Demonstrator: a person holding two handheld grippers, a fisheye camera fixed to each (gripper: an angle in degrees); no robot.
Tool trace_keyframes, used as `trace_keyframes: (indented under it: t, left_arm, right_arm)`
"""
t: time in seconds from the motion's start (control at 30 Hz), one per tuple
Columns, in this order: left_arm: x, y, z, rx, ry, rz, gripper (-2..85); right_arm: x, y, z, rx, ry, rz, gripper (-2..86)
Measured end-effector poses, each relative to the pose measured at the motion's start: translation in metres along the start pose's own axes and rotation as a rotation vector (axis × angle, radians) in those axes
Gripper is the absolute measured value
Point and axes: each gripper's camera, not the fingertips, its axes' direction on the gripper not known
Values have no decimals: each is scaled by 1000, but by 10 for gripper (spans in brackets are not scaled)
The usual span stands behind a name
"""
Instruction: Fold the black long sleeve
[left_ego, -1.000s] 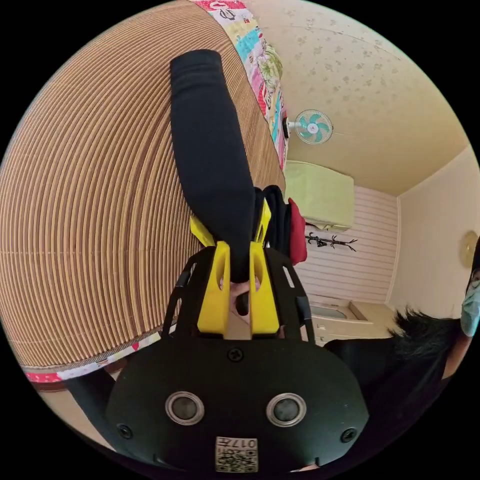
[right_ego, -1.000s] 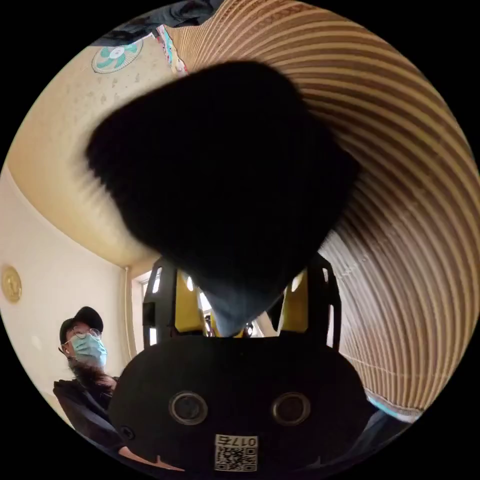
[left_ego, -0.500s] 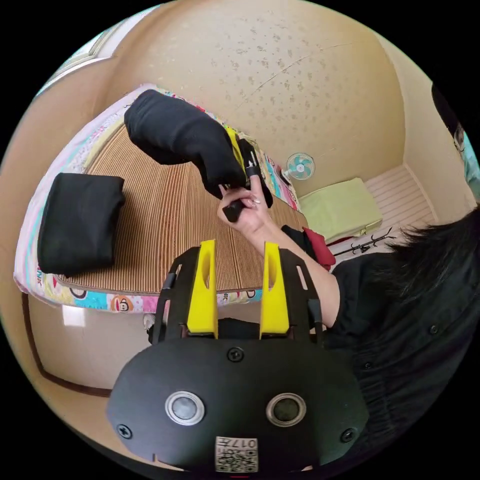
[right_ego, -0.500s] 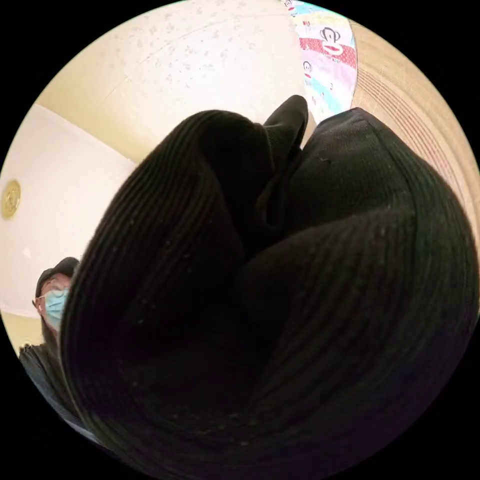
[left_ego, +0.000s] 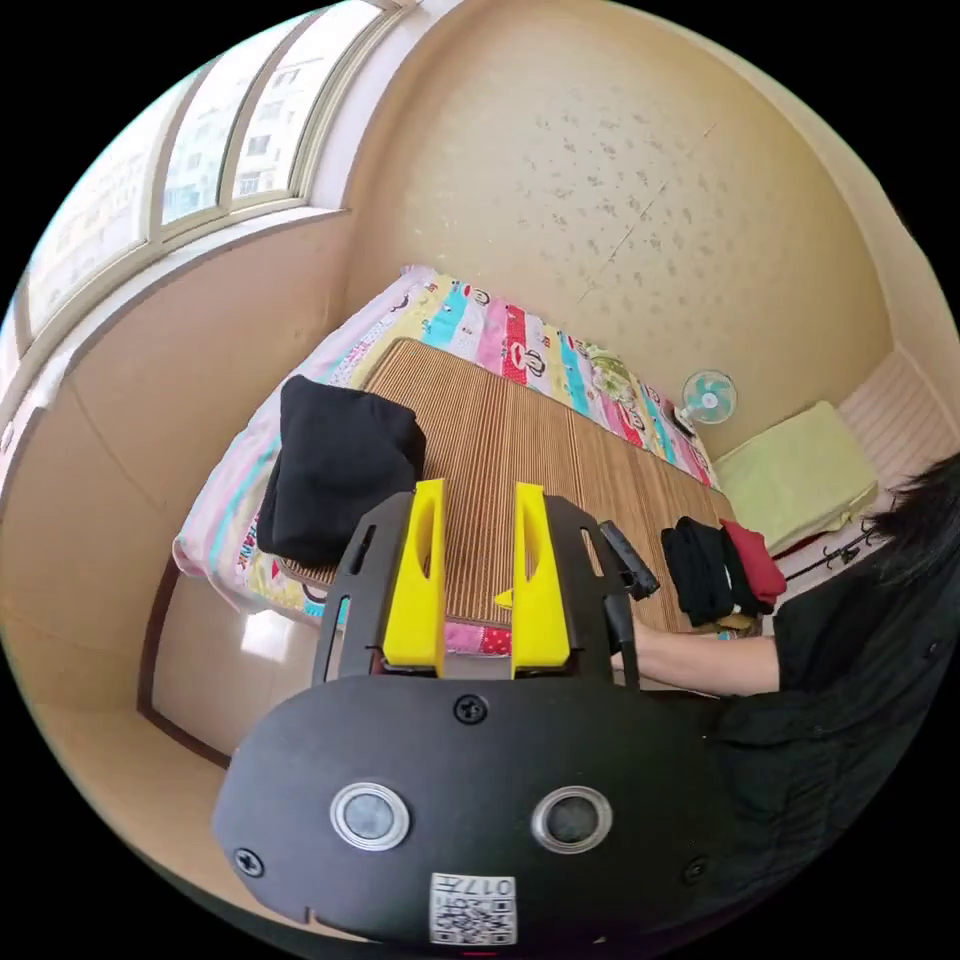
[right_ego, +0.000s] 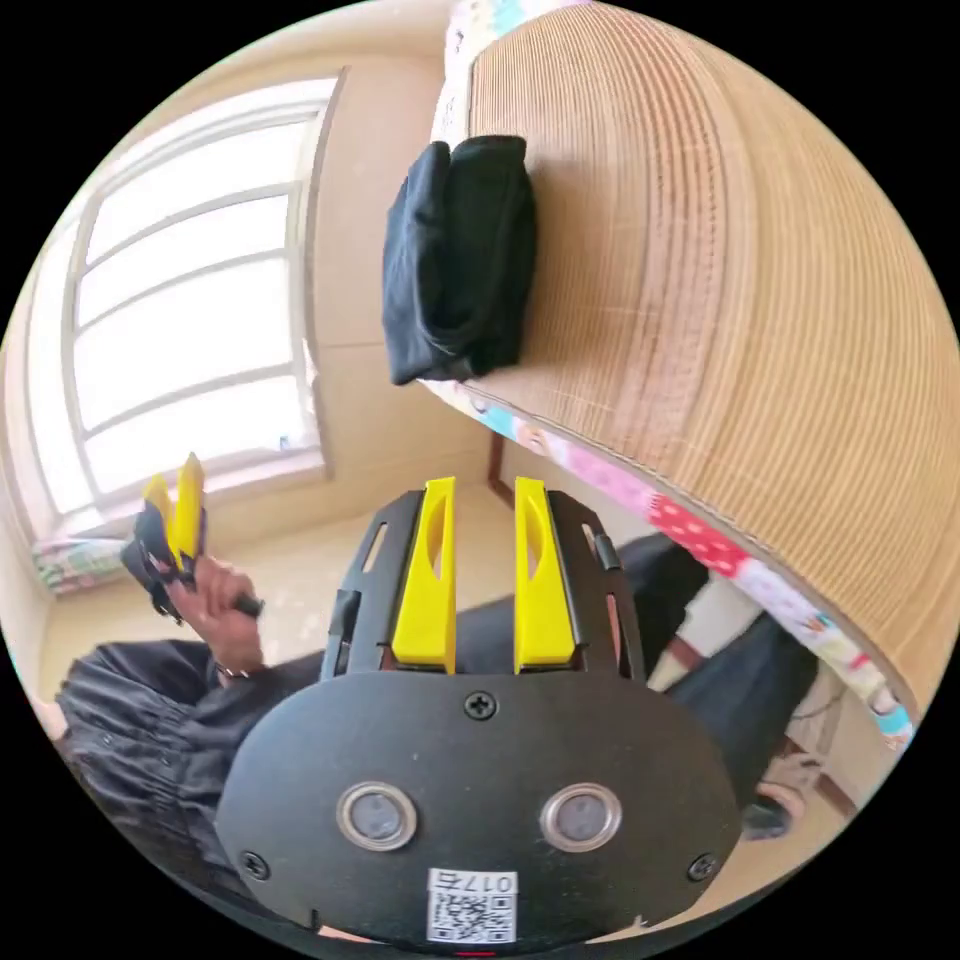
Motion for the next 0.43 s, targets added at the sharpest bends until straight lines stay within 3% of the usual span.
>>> trace_keyframes:
  t: [0.03,0.17,0.2,0.23,0.27,0.3,0.33,0.43]
  left_arm:
    - [17,-3,7,1,-22,67,97]
    - [153,-1,50,133,-175,622,77]
    - [188,6,59,228,-230,705,71]
    - [203,9,63,286,-255,717,68]
    - [232,14,70,395,-276,712,52]
    - [259,16,78,460,-234,703,28]
    - [272,14,83,464,-192,703,23]
    - [339,-4,114,375,92,660,5]
  right_arm:
    - [8,14,-20,20,88,-10,72]
    - [13,110,-153,198,867,-82,7]
    - [-3,142,-180,316,1109,-113,1]
    - [-9,159,-194,401,1212,-106,-2]
    - [-18,195,-222,626,1358,-19,-4]
    - [-18,229,-249,823,1388,120,-6]
    - [-15,245,-261,889,1361,188,-6]
    - [36,322,-307,1074,1030,463,-7]
